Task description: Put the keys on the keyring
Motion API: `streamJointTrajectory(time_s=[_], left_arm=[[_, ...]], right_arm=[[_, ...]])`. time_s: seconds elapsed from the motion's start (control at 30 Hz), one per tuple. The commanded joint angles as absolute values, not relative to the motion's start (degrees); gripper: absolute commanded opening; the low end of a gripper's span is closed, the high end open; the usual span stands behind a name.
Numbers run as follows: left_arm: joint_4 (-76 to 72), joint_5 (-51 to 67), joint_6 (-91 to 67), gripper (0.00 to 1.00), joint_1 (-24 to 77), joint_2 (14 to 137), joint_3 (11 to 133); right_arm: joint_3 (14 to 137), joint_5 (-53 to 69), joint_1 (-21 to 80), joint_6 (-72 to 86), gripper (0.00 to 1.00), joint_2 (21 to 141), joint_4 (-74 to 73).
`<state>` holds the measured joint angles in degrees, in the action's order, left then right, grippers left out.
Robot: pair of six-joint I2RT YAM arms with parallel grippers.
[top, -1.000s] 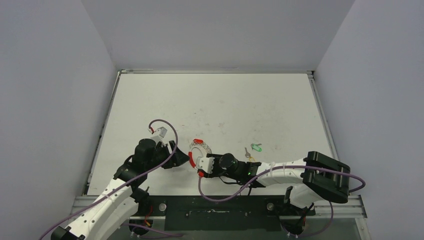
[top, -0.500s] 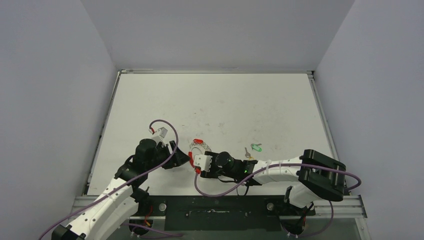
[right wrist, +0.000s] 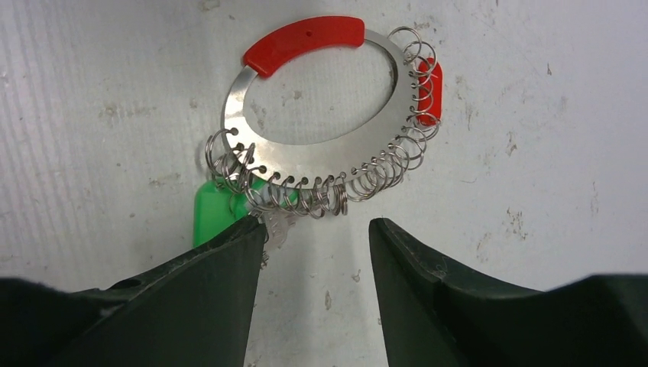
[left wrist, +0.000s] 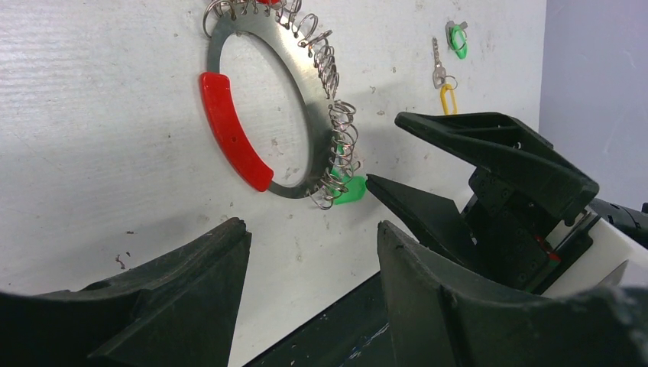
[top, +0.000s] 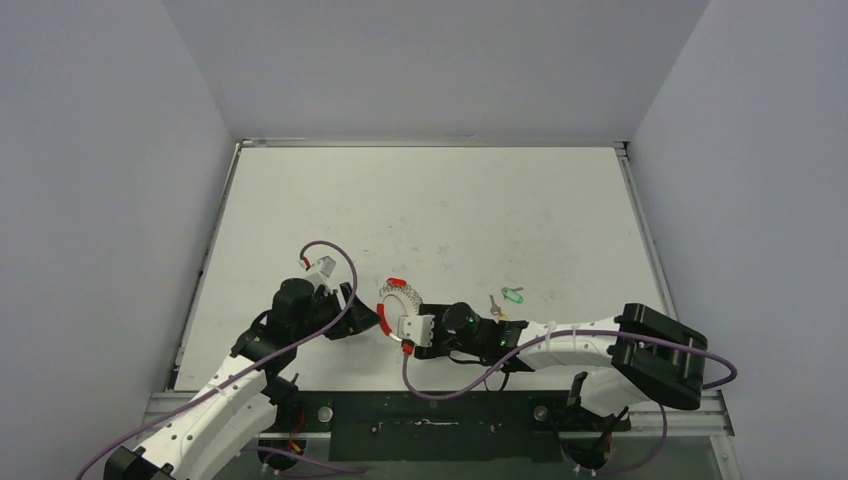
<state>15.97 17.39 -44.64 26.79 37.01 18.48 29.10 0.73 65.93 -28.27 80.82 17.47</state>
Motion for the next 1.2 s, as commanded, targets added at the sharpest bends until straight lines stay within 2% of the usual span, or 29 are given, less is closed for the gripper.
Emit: streamJointTrajectory(time_s=[0.0, 0.17, 0.33, 0.6, 0.77, 0.93, 1.17], left_arm=[[12.4, 18.4, -45.2, 0.6, 26.5, 37.3, 18.4], [12.1, 18.5, -45.3, 0.6, 26.5, 37.3, 18.1], [12.0, 18.5, -45.5, 0.6, 26.5, 37.3, 18.0], [12.1, 18.6, -45.5, 0.6, 26.5, 37.0, 18.0], [12.5, 18.5, -45.6, 0.6, 26.5, 36.4, 17.8], [12.4, 18.4, -45.7, 0.6, 26.5, 36.0, 17.4], [12.7, 18.2, -45.9, 0.6, 26.5, 35.6, 17.2]], right_arm=[[28.1, 7.1, 65.6, -36.5, 0.52, 78.8, 17.5], [25.4, 12.6, 63.5, -41.7, 0.51, 78.2, 22.8], [27.4, 21.5, 58.6, -46.0, 0.49, 80.4, 20.2], [31.4, 28.4, 57.7, -53.1, 0.45, 82.9, 15.2], [30.7, 30.2, 57.8, -54.5, 0.44, 81.7, 15.3], [32.0, 30.6, 57.8, -55.7, 0.35, 82.9, 13.5], [33.1, 29.4, 57.8, -56.0, 0.35, 84.4, 12.9]])
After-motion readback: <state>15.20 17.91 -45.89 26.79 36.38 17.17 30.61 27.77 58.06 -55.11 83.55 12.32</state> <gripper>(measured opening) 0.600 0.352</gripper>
